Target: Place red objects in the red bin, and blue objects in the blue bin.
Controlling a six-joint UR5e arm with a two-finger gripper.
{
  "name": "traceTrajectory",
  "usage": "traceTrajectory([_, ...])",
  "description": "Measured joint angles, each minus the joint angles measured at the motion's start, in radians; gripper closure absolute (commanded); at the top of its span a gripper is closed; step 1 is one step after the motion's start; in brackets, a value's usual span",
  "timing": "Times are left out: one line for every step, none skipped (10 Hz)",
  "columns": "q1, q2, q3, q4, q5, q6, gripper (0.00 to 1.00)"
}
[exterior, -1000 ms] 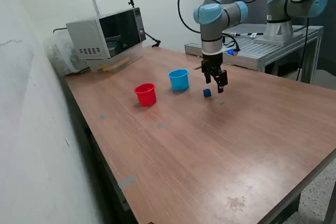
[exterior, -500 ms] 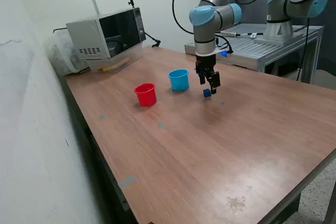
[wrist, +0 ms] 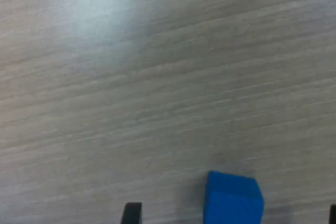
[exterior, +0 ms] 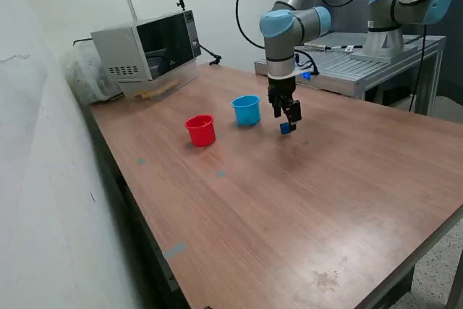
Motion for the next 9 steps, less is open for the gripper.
traceTrajectory([0.0, 0.001, -0.001, 0.0, 0.0, 0.0, 0.0])
traceTrajectory([0.0, 0.002, -0.002, -0.001, 0.0, 0.0, 0.0])
traceTrajectory([0.0, 0.002, -0.003, -0.001, 0.0, 0.0, 0.0])
traceTrajectory([-0.001, 0.003, -0.004, -0.002, 0.0, 0.0, 0.0])
traceTrajectory([-0.001, 0.003, -0.005, -0.003, 0.0, 0.0, 0.0])
traceTrajectory([0.0, 0.004, -0.006, -0.004, 0.0, 0.0, 0.0])
traceTrajectory([0.0, 0.006, -0.007, -0.005, 0.0, 0.0, 0.0])
traceTrajectory([0.0, 0.007, -0.008, -0.005, 0.0, 0.0, 0.0])
traceTrajectory([0.001, 0.009, -0.008, -0.005, 0.0, 0.0, 0.0])
